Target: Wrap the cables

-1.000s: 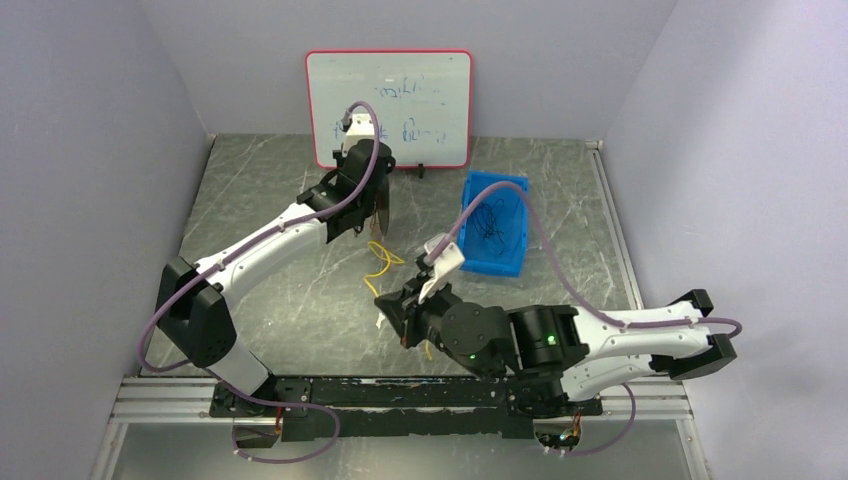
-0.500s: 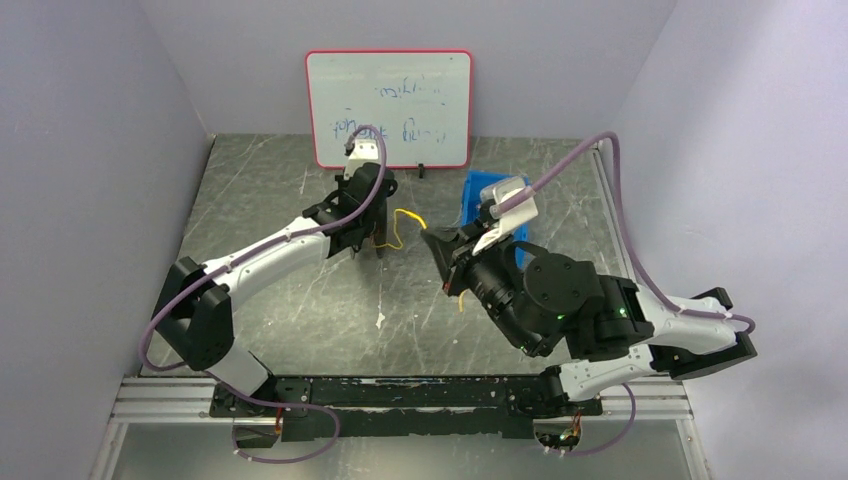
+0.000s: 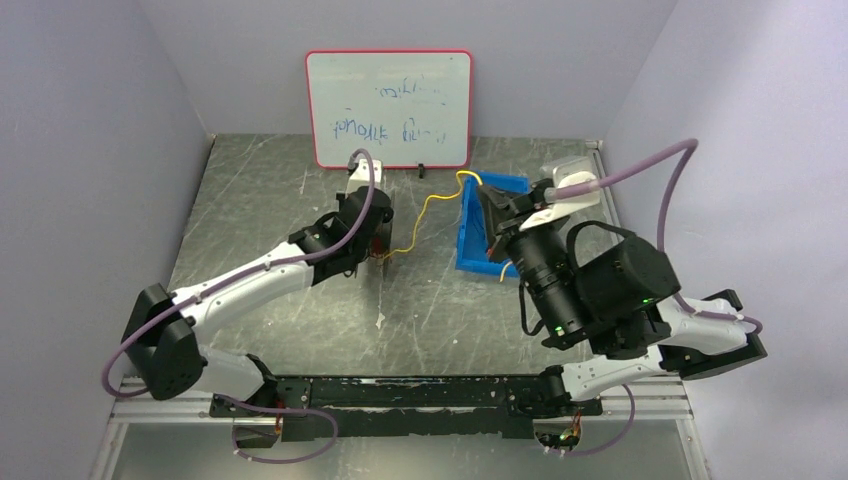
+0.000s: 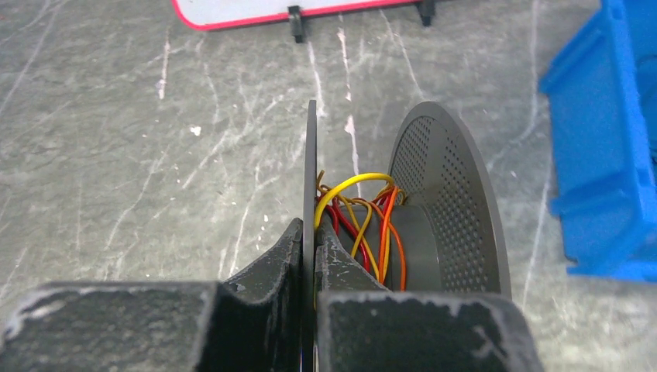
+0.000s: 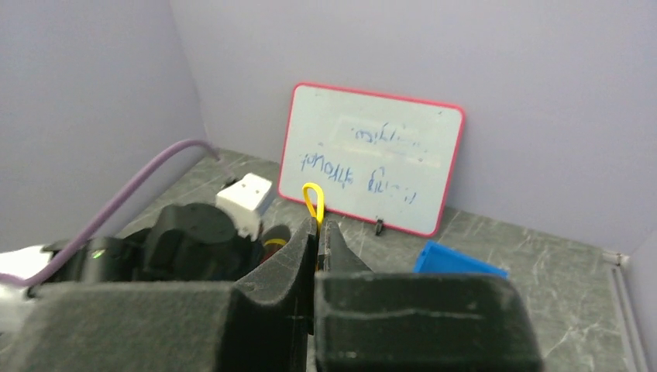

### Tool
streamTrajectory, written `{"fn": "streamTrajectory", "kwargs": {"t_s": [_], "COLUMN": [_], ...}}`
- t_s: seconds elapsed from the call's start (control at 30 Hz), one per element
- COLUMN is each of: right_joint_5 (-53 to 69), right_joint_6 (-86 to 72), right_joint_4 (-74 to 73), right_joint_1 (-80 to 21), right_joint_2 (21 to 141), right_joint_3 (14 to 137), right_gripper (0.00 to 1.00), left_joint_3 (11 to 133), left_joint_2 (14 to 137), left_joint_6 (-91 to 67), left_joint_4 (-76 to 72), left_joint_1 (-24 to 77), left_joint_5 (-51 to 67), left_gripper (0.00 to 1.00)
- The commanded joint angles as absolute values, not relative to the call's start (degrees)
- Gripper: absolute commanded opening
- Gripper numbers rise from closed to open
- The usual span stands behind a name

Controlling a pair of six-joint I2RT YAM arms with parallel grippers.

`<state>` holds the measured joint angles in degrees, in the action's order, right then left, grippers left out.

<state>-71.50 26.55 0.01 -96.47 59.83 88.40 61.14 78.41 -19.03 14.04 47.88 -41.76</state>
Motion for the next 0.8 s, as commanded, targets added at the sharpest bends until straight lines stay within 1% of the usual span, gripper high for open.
{"fn": "streamTrajectory", "kwargs": {"t_s": [0.0,0.13,0.23,0.27,0.3,0.33,0.4,0.57,0.77], "right_joint_5": [-73.0,-70.6,-67.5,-65.2,-62.0,-56.5,-49.8,-41.2,-30.3], "right_joint_6": [39.5,39.0,33.8,29.8,25.5,21.2,16.9,13.7,7.0], "right_joint_4": [12.0,11.7,5.3,0.8,-4.3,-8.6,-13.2,-14.7,-16.1], "right_joint_1": [-106.1,-104.6,-100.5,-97.4,-91.9,-87.6,-80.2,-69.2,-51.7], "right_joint_2": [59.1,60.2,62.5,63.7,64.9,66.0,68.0,71.1,71.5], "right_joint_3": [86.4,86.4,87.9,89.0,90.6,92.2,94.0,94.5,92.0], "right_gripper": [0.00,0.00,0.00,0.00,0.00,0.00,0.00,0.00,0.00], "left_joint_3": [57.9,56.5,55.4,55.1,55.0,54.9,54.2,52.7,52.5], "left_joint_2": [72.4,70.0,68.6,68.2,68.0,67.7,66.9,64.0,59.9], "left_joint_6": [-19.2,-19.0,-18.4,-18.1,-18.4,-18.4,-18.0,-18.6,-17.9], "left_joint_4": [14.5,18.0,19.6,20.1,21.0,21.8,22.7,25.1,28.6], "left_joint_1": [49.5,50.5,51.5,51.7,52.0,52.3,52.9,54.4,54.8], "left_joint_5": [-36.5,-33.6,-31.6,-30.8,-30.3,-30.0,-28.7,-27.4,-26.2], "left_gripper": [0.07,0.07,0.07,0.07,0.07,0.07,0.07,0.07,0.07]}}
